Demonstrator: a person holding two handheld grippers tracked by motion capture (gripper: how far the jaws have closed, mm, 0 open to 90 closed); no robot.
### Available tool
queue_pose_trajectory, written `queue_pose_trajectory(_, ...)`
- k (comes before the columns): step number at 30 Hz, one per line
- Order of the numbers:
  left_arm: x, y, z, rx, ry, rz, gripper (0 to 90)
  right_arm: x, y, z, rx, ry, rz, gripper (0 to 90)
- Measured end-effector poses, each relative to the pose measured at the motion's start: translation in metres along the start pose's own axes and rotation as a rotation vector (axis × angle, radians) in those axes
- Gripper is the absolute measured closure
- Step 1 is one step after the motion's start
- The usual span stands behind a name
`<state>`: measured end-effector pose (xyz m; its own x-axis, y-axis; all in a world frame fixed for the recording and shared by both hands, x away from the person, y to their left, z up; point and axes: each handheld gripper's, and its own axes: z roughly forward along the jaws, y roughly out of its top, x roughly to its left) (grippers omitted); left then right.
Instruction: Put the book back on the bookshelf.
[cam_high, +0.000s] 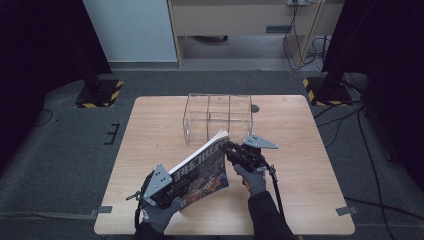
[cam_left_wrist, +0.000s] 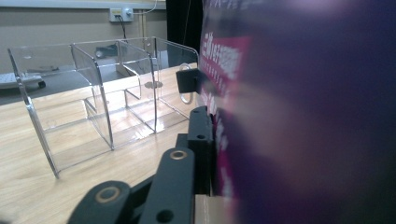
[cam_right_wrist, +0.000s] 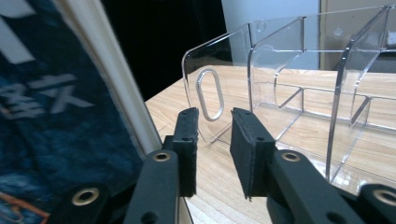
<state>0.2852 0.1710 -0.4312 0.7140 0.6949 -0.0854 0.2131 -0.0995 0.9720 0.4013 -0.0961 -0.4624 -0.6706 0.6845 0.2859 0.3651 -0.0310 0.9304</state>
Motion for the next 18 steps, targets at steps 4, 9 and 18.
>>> queue_pose_trajectory(4,0.003,0.004,-0.001,0.011,-0.002,-0.013,81.6,-0.003,-0.001,0.0,0.027,-0.028,-0.002,60.6)
queue_pose_trajectory(9,0.005,0.014,-0.003,0.015,0.003,-0.015,81.8,-0.012,-0.003,-0.004,0.039,-0.08,0.011,52.1)
queue_pose_trajectory(18,0.011,0.023,-0.008,0.024,0.017,-0.044,81.9,-0.032,-0.007,-0.021,0.11,-0.214,-0.023,31.9)
